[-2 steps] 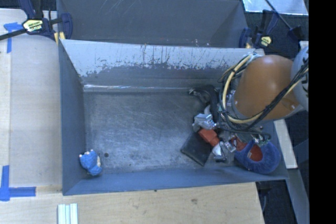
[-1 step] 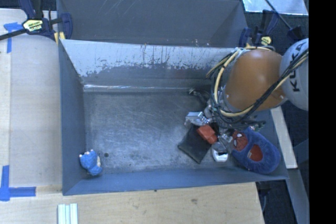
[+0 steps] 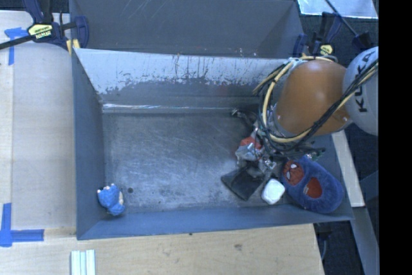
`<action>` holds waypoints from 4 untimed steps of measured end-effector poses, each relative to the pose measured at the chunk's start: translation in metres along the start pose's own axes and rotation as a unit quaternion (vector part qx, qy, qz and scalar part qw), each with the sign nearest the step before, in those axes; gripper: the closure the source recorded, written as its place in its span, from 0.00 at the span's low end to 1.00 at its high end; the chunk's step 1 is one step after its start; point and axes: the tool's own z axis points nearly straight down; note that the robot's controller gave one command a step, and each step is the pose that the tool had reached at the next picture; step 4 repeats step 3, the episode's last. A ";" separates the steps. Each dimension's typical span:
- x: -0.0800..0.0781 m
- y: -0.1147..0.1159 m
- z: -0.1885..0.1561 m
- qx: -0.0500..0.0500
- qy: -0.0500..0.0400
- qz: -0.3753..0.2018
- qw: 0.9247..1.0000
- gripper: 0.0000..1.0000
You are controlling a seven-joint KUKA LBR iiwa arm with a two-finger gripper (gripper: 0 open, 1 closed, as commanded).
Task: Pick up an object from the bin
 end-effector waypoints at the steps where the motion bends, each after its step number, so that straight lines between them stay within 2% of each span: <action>1: 0.001 0.000 0.001 -0.001 0.001 0.000 1.000 0.00; 2: 0.000 0.000 0.000 -0.001 0.000 0.000 1.000 1.00; 3: 0.004 0.014 -0.135 0.003 -0.002 -0.022 1.000 1.00; 4: 0.004 0.014 -0.135 0.003 -0.002 -0.022 1.000 1.00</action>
Offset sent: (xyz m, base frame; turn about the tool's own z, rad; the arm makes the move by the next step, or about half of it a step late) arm 0.0000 0.0000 0.0000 0.0000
